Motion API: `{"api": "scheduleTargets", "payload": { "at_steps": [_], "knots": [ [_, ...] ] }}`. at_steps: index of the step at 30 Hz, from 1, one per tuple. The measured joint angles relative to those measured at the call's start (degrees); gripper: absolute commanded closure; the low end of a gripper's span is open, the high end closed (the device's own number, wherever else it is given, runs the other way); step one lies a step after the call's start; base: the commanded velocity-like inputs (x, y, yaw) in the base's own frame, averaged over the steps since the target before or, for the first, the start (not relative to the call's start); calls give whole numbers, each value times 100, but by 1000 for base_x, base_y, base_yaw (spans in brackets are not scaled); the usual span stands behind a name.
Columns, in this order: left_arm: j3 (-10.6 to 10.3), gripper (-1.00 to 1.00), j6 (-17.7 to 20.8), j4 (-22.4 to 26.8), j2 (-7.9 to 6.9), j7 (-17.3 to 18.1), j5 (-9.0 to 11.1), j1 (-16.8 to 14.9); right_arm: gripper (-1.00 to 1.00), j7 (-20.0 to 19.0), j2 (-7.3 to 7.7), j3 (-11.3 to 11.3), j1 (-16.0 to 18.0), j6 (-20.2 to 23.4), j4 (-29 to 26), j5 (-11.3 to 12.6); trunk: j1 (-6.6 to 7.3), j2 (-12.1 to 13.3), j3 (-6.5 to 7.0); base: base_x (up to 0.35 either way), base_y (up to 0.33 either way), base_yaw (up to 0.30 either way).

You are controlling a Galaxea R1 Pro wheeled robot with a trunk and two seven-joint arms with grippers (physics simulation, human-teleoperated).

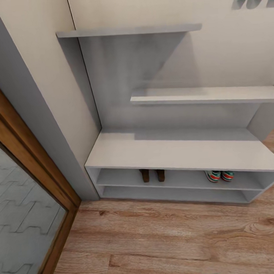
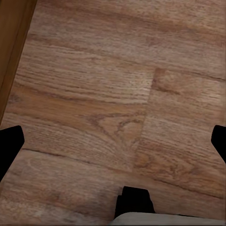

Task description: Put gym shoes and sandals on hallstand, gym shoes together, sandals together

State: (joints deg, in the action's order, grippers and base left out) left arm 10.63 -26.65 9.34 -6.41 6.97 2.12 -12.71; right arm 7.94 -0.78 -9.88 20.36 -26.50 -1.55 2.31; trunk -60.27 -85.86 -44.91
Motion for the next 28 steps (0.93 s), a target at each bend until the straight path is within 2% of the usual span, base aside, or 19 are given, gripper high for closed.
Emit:
{"api": "scheduleTargets", "payload": {
  "at_steps": [28],
  "knots": [
    [0, -100, -7, -93, 0, -1, -7, 0, -100, -6, 0, -3, 0, 0, 0, -6, 0, 0, 0, 0, 0, 0]
  ]
}}
